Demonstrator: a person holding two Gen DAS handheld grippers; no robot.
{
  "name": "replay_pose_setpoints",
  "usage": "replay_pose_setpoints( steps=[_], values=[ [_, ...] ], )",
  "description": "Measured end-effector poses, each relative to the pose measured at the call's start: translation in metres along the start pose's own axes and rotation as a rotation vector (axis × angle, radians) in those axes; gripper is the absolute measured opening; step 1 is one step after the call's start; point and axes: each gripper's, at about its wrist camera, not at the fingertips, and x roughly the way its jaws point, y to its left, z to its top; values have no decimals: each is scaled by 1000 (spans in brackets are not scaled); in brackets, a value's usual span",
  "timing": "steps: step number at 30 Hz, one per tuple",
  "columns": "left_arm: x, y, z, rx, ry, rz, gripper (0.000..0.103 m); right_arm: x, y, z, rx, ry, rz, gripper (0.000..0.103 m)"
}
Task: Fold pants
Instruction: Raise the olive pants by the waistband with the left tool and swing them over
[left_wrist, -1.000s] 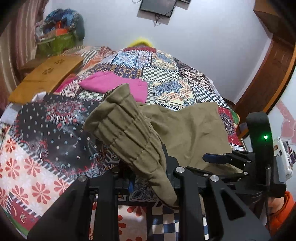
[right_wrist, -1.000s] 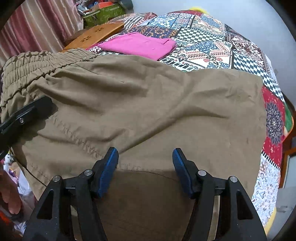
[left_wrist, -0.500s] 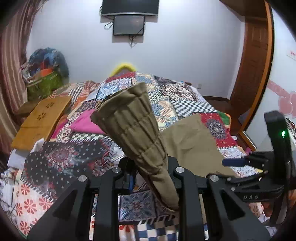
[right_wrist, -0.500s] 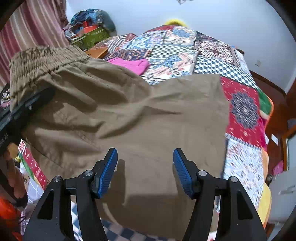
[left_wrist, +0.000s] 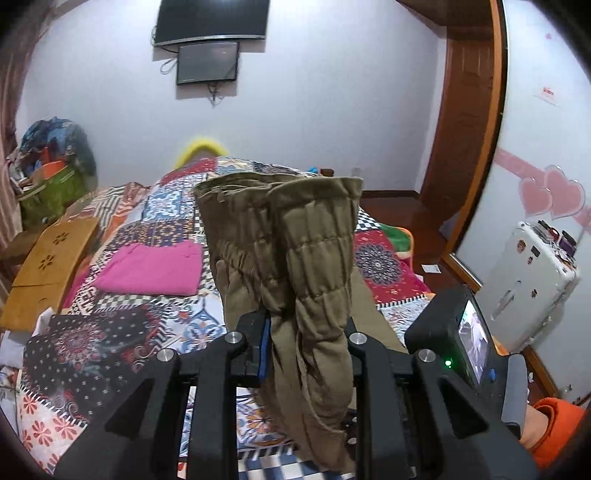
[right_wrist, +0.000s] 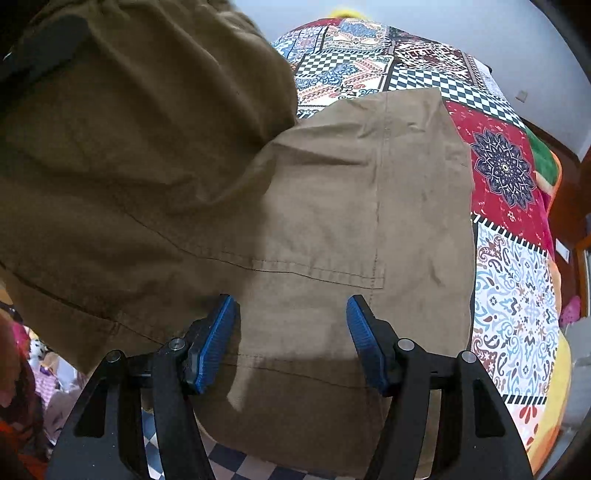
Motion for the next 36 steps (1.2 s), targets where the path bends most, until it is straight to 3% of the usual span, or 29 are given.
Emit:
replay_pose_setpoints(
  steps=[4,9,15,18,21,30,36],
  values=[
    [3,-10,3,19,10,-17,21,-20,-14,-3,37,-44,-4,58],
    [7,-20,4,43,20,-32,21,-57,-39,-16,60,-116,-110,59],
    [17,-36,3,58,46,-73,21,-30,-58,-36,94,-22,-126,58],
    [26,-44,2,71,70,-105,21,-24,-66,-39,144,-38,-86,59],
    [39,-51,0,72,109,-139,21,-28,-72,-36,172,-49,-70,59],
    [76,-89,-9,117,241,-217,21,-57,-85,-58,190,-96,-174,59],
    [102,-115,-28,205,349,-221,21,-70,-106,-73,253,-116,-210,59]
  ],
)
